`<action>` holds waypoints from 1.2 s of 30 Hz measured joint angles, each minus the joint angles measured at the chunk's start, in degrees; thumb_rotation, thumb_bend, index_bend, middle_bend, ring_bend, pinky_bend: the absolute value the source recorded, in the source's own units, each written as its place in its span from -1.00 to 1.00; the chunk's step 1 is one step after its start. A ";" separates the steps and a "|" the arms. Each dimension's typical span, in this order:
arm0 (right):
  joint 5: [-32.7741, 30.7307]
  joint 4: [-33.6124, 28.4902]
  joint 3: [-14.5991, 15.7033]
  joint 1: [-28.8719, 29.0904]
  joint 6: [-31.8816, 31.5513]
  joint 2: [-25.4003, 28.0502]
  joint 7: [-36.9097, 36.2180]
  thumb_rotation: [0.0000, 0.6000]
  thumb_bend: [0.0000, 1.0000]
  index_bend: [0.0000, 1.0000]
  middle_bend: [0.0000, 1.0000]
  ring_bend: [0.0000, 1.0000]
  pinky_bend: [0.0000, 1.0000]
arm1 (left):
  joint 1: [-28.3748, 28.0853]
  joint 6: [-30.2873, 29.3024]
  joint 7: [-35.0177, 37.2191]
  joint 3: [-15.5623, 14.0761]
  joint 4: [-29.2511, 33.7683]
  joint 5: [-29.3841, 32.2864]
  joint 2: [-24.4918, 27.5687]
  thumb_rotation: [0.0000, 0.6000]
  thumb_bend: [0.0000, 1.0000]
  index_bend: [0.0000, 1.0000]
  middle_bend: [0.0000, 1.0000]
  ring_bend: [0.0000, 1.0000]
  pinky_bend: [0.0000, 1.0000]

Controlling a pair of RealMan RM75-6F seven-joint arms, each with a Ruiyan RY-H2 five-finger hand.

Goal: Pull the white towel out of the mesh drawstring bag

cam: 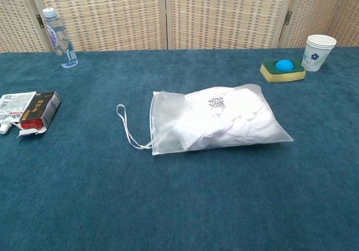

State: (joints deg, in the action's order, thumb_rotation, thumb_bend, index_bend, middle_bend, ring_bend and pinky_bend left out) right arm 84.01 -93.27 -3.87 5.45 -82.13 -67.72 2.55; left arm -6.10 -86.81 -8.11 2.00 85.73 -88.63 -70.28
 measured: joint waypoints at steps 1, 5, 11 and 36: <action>0.05 -0.27 -0.04 0.04 -0.05 -0.06 -0.22 1.00 -0.84 -0.09 -0.22 -0.07 0.14 | -0.04 -0.05 -0.15 -0.06 -0.11 -0.27 -0.08 1.00 -0.35 -0.42 -0.31 -0.24 0.02; 0.16 -0.29 -0.31 -0.09 -1.06 -0.70 1.25 1.00 -0.82 -0.11 -0.22 -0.10 0.14 | -0.26 -0.29 -0.32 0.14 -0.44 -0.42 -0.98 1.00 -0.35 -0.41 -0.31 -0.24 0.02; -0.63 -1.77 -0.72 0.54 -0.24 -1.69 3.84 1.00 -1.00 -0.68 -0.62 -0.57 -0.24 | -0.56 -0.21 -0.38 0.30 -0.86 -0.45 -1.42 1.00 -0.35 -0.41 -0.31 -0.23 0.02; -18.41 -9.84 -7.40 20.45 21.32 -13.72 25.88 1.00 -1.00 -1.00 -1.00 -1.00 -0.69 | -0.04 -0.05 1.62 -0.74 -3.05 -0.57 -3.72 1.00 -0.35 -0.39 -0.31 -0.22 0.02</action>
State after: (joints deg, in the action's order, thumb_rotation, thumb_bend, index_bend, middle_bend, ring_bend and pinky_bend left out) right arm 65.60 -103.10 -11.27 25.91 -60.81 -81.44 28.43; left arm -6.14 -86.86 -6.50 1.25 82.68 -89.20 -74.01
